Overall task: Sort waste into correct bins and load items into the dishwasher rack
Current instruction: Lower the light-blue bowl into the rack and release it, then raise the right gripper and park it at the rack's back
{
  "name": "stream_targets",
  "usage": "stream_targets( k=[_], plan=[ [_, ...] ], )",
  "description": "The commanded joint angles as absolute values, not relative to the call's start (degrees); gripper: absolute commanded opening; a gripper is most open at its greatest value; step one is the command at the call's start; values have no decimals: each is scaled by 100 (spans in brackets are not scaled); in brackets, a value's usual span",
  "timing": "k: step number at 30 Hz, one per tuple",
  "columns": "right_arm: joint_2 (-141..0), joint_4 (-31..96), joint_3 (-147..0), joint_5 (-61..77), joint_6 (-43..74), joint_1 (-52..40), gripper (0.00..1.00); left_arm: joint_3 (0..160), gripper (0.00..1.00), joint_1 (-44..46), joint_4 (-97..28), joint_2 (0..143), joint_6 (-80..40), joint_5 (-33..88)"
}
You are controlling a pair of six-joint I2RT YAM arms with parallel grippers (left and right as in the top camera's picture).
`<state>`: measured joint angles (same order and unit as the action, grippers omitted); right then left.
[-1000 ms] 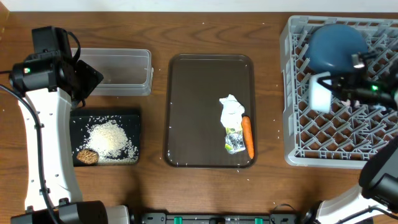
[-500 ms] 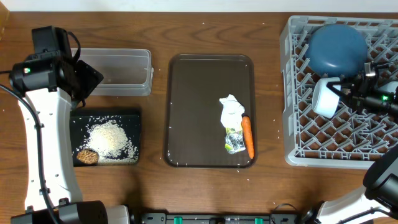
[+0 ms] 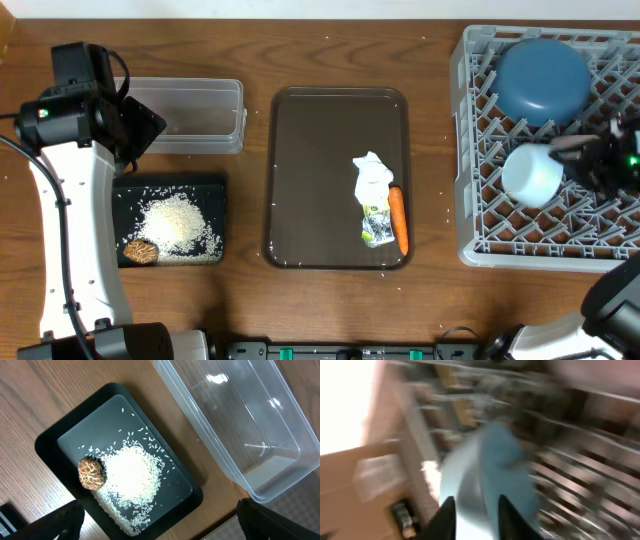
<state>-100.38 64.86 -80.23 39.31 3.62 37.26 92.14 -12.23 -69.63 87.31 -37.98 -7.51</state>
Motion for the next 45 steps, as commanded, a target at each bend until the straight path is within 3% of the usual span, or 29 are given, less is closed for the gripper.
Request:
stream_targets(
  k=[1,8,16,23,31,36,45],
  plan=[
    [-9706,6471,-7948,2021,1037,3776,29,9286,98,-1236,-6982,8648,-3887,-801],
    [-8914,6519,-7948,1525,1439,3769,41,9286,98,-1236,-6982,8648,-3887,-801],
    [-8138,6554,-7948,1461,1520,3275,40,9286,98,-1236,-6982,8648,-3889,-801],
    [-8051,6149,-7948,2545,1055,2003,39,9286,98,-1236,-6982,8648,-3889,-801],
    [-8197,5341,-7948,1957,1081,-25,70,9286,98,-1236,-6982,8648,-3889,-801],
    [-8696,5288,-7948,1044,1328,-1052,73,9286,98,-1236,-6982,8648,-3889,-801],
    [-9955,4744,-7948,1044,1380,-1959,72,9286,98,-1236,-6982,8648,-3889,-801]
  ],
)
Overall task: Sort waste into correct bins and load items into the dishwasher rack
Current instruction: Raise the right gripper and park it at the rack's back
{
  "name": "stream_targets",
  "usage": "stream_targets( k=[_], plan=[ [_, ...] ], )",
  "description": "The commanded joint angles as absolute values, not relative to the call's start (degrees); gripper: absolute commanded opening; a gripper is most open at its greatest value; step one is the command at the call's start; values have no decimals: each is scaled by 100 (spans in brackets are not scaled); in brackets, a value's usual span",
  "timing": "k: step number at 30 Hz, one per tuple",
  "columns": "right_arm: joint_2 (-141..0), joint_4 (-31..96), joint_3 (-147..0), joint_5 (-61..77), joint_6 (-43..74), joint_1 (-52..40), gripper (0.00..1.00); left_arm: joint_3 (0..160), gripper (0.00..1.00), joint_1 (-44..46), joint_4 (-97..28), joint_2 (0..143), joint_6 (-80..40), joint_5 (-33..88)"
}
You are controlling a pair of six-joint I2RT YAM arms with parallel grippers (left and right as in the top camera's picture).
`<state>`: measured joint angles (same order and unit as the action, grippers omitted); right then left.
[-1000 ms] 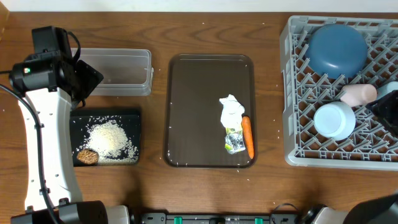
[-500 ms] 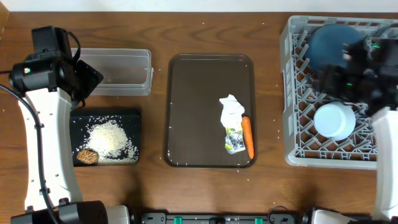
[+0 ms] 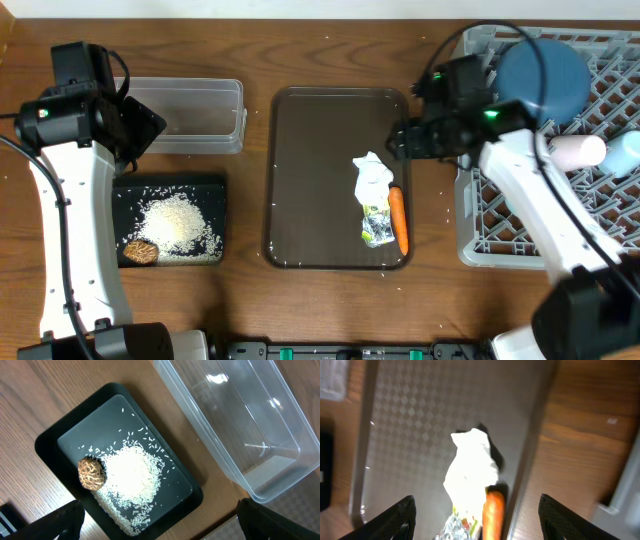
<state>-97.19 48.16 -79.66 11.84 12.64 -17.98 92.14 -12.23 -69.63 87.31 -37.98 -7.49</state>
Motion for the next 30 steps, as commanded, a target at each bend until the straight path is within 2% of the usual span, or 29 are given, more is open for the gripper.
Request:
stream_targets(
  k=[1,16,18,25,30],
  plan=[
    [-10044,4713,-7948,1044,1446,-1981,72,9286,98,-1236,-6982,8648,-3887,-801],
    [-10484,4340,-7948,1046,1734,-1994,71,9286,98,-1236,-6982,8648,-3889,-801],
    [-10532,4178,-7948,1050,1739,-1994,75,9286,98,-1236,-6982,8648,-3889,-801],
    [-10545,3459,-7992,1146,2021,-1822,99,9286,98,-1236,-6982,8648,-3887,-801],
    [-10532,3393,-8571,1763,2075,-1363,99,9286,98,-1236,-6982,8648,-3889,-801]
  ],
)
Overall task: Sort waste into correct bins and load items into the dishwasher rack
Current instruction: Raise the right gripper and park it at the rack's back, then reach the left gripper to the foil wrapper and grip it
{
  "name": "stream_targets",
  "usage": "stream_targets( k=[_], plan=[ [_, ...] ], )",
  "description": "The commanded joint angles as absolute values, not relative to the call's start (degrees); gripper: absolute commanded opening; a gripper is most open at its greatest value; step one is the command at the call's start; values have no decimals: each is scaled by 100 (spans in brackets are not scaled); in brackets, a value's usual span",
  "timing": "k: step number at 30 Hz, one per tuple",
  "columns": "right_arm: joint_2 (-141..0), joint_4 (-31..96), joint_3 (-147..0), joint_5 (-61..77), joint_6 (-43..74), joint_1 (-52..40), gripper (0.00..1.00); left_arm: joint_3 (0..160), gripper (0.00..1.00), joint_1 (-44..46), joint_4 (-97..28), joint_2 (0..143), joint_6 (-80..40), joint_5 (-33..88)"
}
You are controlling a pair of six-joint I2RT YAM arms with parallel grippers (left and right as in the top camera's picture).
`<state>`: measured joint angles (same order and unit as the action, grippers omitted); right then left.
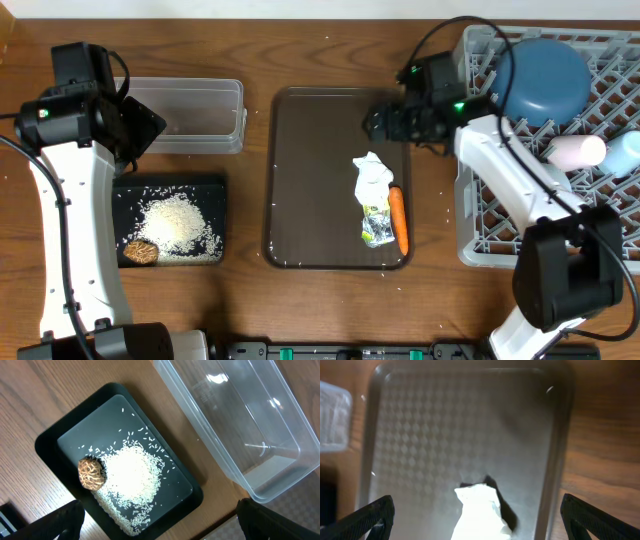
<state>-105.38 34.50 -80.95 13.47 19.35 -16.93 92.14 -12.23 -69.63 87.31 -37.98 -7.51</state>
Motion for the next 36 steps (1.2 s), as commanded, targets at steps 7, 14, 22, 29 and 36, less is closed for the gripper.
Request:
stream_targets(
  k=[7,14,22,29,36],
  plan=[
    [-10532,3406,-9642,1907,2078,-360,99,9286,98,-1236,-6982,8648,-3889,-801],
    [-10534,3391,-9878,1887,2075,727,99,9286,98,-1236,-6982,8648,-3889,-801],
    [-10534,3693,-9845,1887,2075,1310,99,9286,98,-1236,-6980,8648,-3889,-801],
    [-10534,3708,-9845,1887,2075,1424,99,9286,98,-1236,-6919,8648,-3898,-799],
    [-10534,3708,-9845,1887,2078,1422,99,9284,99,-1227,-7006,8648,-3859,346]
  ],
)
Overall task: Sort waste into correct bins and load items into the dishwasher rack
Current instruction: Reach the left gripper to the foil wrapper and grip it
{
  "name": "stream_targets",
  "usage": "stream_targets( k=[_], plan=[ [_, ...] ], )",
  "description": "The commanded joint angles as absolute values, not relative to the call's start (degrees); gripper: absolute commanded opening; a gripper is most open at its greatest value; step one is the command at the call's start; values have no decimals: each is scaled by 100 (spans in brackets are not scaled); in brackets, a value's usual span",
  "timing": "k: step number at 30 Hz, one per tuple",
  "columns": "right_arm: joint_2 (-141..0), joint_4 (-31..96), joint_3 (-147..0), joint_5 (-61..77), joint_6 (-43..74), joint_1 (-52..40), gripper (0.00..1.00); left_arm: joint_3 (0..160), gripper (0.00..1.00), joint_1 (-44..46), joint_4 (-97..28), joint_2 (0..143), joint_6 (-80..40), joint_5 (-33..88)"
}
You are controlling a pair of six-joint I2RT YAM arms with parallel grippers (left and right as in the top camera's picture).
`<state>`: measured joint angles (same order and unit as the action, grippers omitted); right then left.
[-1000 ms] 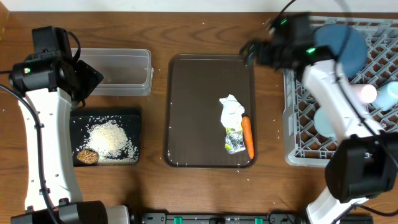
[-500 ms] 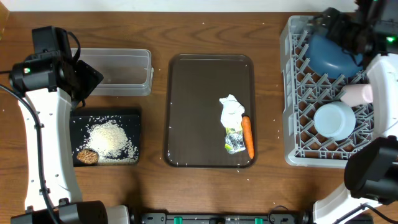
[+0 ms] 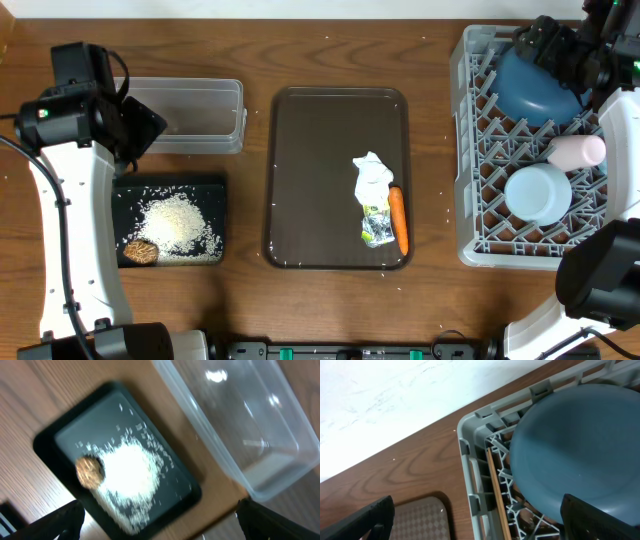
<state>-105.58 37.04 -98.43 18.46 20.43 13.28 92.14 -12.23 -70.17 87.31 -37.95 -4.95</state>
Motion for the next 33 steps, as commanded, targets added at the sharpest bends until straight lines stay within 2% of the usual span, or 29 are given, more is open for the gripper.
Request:
stream_targets(
  k=[1,3,6,13,17,20,33],
  plan=[
    [-10534,3708,-9845,1887,2075,1422,99,9266,96,-1192,-6882,8650,-3684,858],
    [-10534,3708,-9845,1887,2075,1424,99,9207,91,-1020,-6549,8650,-3098,1813],
    [-10534,3708,-9845,1887,2075,1424,99,9198,90,-578,-6447,8683,-2917,2252],
    [-10534,3708,-9845,1887,2075,1422,99,9194,90,985,-6455,8923,-2947,2189],
    [-10534,3708,-9845,1887,2075,1422,99,9192,90,1911,-6451,9351,-3332,1476],
    [-10534,3708,-9845,1887,2075,1422,99,9194,89,2453,-6425,9797,-3330,1431],
    [-10534,3708,-9845,1887,2075,1422,99,9194,80,3975,-6416,11430,-3328,1737]
  ],
)
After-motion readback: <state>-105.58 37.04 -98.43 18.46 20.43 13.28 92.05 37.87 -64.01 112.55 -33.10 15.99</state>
